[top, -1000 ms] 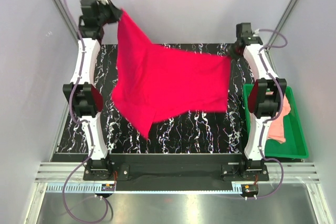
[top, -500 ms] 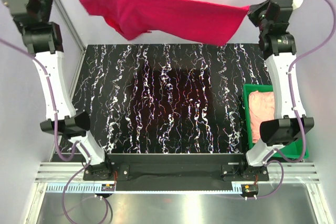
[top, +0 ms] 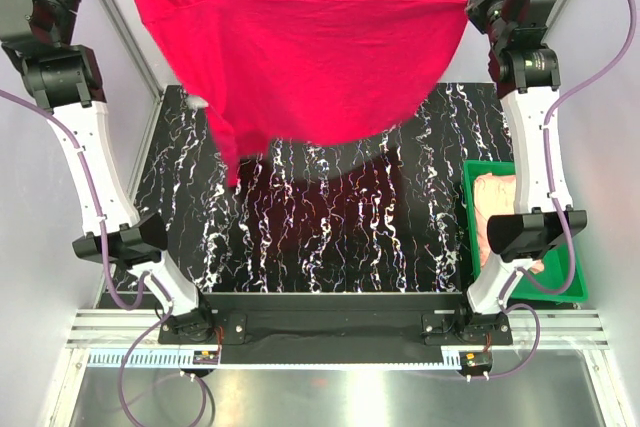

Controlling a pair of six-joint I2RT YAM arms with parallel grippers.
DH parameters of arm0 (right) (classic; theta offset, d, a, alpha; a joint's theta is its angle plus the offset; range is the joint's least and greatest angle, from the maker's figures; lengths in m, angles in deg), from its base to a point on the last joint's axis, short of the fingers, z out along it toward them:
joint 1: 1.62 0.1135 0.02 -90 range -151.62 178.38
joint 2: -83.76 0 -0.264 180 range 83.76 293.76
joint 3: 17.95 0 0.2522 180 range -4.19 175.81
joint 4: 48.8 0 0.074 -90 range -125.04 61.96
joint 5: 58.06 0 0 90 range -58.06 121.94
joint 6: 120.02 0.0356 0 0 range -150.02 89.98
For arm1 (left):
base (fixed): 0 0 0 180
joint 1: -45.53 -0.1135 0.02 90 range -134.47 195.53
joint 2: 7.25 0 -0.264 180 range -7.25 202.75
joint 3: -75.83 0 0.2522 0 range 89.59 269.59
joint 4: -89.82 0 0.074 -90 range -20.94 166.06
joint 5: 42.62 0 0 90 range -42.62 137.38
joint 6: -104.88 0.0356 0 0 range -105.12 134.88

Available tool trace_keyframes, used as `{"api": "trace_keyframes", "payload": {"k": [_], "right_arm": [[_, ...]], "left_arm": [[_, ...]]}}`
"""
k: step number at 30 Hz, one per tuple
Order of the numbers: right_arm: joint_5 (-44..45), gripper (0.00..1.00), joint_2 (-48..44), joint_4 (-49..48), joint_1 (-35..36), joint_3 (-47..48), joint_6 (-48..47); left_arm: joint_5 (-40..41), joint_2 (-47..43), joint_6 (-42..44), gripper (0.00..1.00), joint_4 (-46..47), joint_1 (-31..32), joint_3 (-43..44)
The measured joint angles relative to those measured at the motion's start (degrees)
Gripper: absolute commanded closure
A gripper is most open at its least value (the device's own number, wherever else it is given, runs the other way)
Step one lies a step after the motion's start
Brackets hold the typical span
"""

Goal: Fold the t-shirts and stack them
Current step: Flatten the tshirt out

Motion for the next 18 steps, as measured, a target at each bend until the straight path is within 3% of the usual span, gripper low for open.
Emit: {"api": "trace_keyframes", "payload": {"k": [11,18], "right_arm": [[0.4,1.00,0.1,2.1,1.1,2.7,-0.7],[0.4,1.00,-7.8,2.3,2.2,-5.0,-1.9]], "left_arm": [[-3.0,-0.9,-2.5,1.00,1.7,-2.6,-1.6],[-5.9,-6.1,-8.5,1.00,6.0,-8.0,-3.5]]}}
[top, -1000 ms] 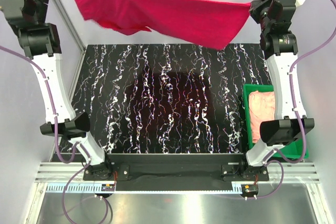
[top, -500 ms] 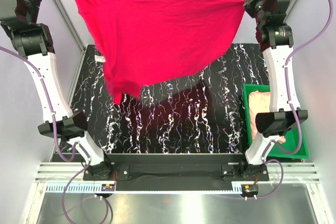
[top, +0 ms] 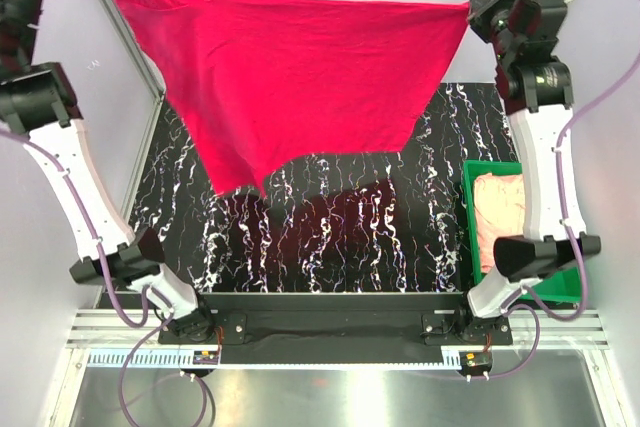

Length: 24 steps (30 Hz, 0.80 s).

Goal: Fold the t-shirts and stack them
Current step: Flatten the tshirt out

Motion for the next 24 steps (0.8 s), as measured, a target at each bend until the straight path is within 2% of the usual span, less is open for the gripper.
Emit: {"api": "trace_keyframes", "payload": {"k": [7,13,19,24], "right_arm": [[0.1,1.00,-8.4,1.0,0.0,-0.9,-1.3],[-0.2,1.00,-16.0,3.8,0.0,-2.8,-1.7],[-1.5,1.00,-25.8,7.3,0.0,-9.7,-1.7],[-2.1,1.00,-30.2,8.3,0.0,-11.5,-1.7]], "left_arm": [[-0.7,-6.7,-4.2,1.00,4.3,-2.1,-1.2],[-1.0,-12.7,-4.8,1.00,4.1,-2.2,-1.6],[-1.1,-19.3,-3.2,1.00,1.1,-2.1,-1.6],[-1.0,-25.0,1.1,1.00,-1.7,0.5,-3.8]]}}
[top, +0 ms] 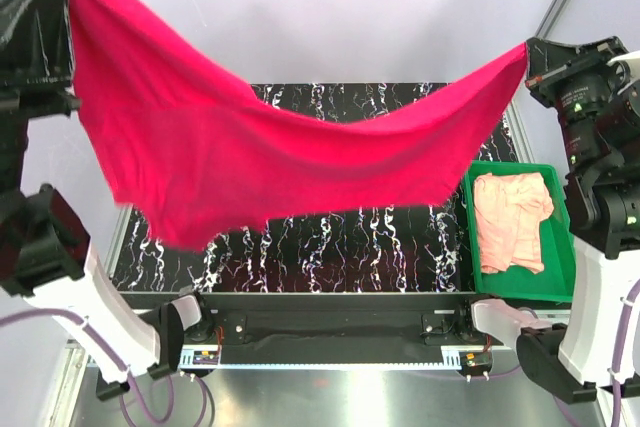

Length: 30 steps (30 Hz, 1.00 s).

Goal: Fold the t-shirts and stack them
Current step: Flatten the tshirt out

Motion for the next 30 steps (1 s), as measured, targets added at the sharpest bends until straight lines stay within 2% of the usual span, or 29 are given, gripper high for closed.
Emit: {"api": "trace_keyframes", "payload": {"k": [5,10,16,20,25,30], "right_arm": [[-0.1,1.00,-0.1,-0.2,0.0,-2.1,0.9],[-0.1,1.00,6.8,-0.8,0.0,-5.2,3.9],[-1.6,1.00,19.1,-4.7,0.0,-14.8,6.2],[-3.1,1.00,28.3,-9.3,0.0,-20.1,6.6],[-4.4,1.00,39.9,-16.9,0.0,-21.0,6.1],[-5.0,1.00,52.5,-20.9,0.0,-16.5,4.7]], "left_arm": [[0.4,-4.6,3.9,1.00,-0.1,1.9,-9.4],[0.6,-4.6,8.8,1.00,-1.1,3.1,-24.5],[1.4,2.9,16.1,1.00,-3.4,6.1,-45.4],[2.0,11.8,21.2,1.00,-3.9,8.6,-54.3],[1.9,25.7,25.2,1.00,-2.2,9.5,-56.8],[1.7,42.7,26.9,1.00,-2.6,9.4,-48.4]]}}
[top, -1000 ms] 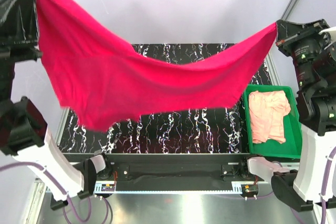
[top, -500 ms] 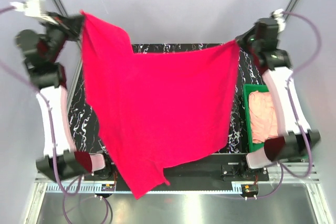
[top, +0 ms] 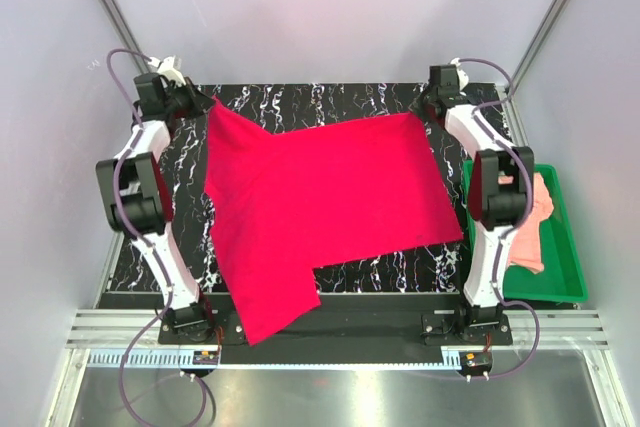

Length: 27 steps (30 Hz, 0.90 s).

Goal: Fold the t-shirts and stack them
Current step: Flatten the tshirt out, then fold the tshirt

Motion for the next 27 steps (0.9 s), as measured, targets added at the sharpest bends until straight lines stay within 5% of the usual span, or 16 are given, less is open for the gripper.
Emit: {"api": "trace_keyframes", "payload": {"k": [6,14,27], "right_arm": [[-1.0,1.00,11.4,-0.4,-0.3,10.2,-1.4],[-2.0,1.00,16.0,0.6,-2.1,18.0,-1.8],[-6.9,1.00,19.9,8.2,-3.8,26.2,-4.9]], "left_arm": [[0.3,9.9,-0.1,1.00,-1.0,0.0,9.0],[1.3,10.9,-1.3,1.00,-0.8,1.0,11.7],[12.3,-9.1,0.5,1.00,-11.3,6.4,-5.7]]}}
